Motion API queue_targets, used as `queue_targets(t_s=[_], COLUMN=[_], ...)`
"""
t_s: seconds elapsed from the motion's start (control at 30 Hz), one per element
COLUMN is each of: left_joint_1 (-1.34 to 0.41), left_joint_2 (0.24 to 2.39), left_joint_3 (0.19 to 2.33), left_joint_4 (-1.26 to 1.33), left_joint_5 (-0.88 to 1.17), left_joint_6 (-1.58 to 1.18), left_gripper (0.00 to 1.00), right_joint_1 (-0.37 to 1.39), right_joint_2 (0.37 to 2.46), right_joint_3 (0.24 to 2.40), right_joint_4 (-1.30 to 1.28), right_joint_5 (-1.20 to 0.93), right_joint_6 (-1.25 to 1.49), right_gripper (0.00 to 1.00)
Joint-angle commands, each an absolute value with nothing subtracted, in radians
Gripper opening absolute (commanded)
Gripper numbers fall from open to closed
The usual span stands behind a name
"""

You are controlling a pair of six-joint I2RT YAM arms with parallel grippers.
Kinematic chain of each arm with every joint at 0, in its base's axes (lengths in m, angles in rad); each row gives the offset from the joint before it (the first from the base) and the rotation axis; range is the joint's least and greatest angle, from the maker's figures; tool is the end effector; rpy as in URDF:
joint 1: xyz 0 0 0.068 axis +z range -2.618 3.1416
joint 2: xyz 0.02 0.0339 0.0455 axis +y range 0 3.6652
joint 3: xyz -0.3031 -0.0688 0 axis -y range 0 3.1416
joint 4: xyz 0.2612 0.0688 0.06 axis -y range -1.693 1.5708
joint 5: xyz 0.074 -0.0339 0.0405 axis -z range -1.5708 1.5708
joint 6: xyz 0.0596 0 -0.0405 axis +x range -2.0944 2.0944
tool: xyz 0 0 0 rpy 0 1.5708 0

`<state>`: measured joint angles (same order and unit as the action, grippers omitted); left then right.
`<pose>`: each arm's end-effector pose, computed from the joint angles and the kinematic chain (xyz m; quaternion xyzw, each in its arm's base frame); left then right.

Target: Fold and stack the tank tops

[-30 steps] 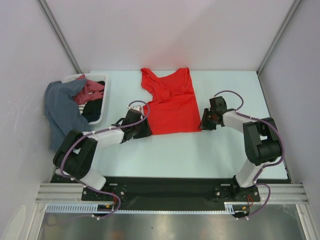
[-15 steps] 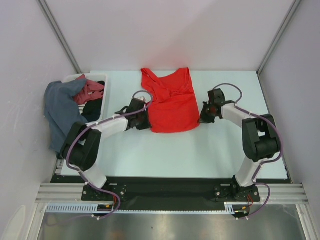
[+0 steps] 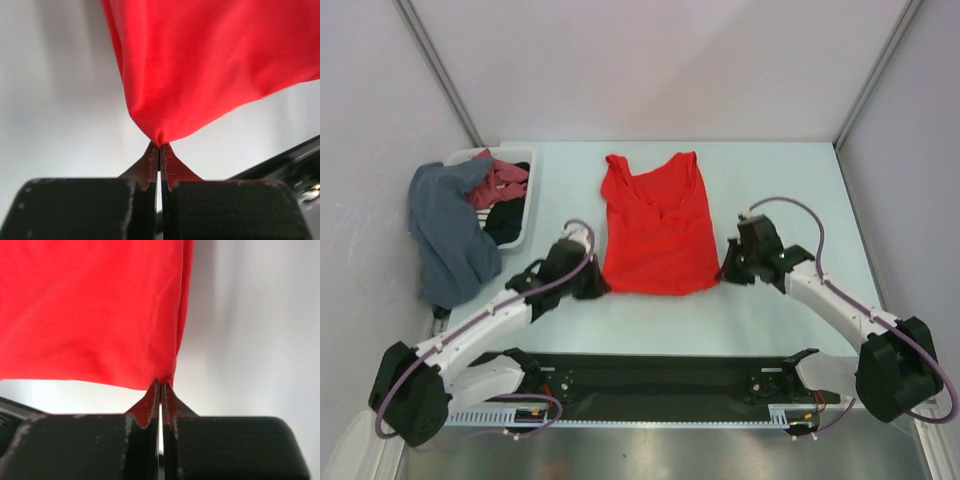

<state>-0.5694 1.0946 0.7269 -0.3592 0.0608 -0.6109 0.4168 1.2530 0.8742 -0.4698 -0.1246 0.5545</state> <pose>0.2053 -0.1357 0.2563 -0.0065 0.9119 -0.2508 0.3247 0.2514 0.1194 0.2607 0.0423 0.9330 0.2161 0.2847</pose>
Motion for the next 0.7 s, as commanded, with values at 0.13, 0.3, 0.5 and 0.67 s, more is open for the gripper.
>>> queue_targets(t_s=[0.13, 0.3, 0.5, 0.67], left_joint_1=[-0.762, -0.877, -0.945, -0.966], left_joint_2=[0.772, 0.747, 0.799, 0.801], left_joint_3=[0.385, 0.342, 0.351, 0.391], left_joint_4=[-0.500, -0.537, -0.538, -0.563], left_joint_5=[0.040, 0.012, 0.009, 0.003], left_joint_6=[-0.833, -0.934, -0.982, -0.994], left_gripper=[0.00, 0.00, 0.00, 0.00], right_joint_1=[0.593, 0.687, 0.762, 0.772], right_joint_2=[1.019, 0.936, 0.897, 0.894], right_joint_3=[0.638, 0.640, 0.632, 0.672], right_joint_4=[-0.667, -0.814, -0.879, -0.920], right_joint_5=[-0.002, 0.086, 0.123, 0.164], right_joint_6=[0.756, 0.853, 0.916, 0.917], right_gripper=[0.00, 0.00, 0.00, 0.00])
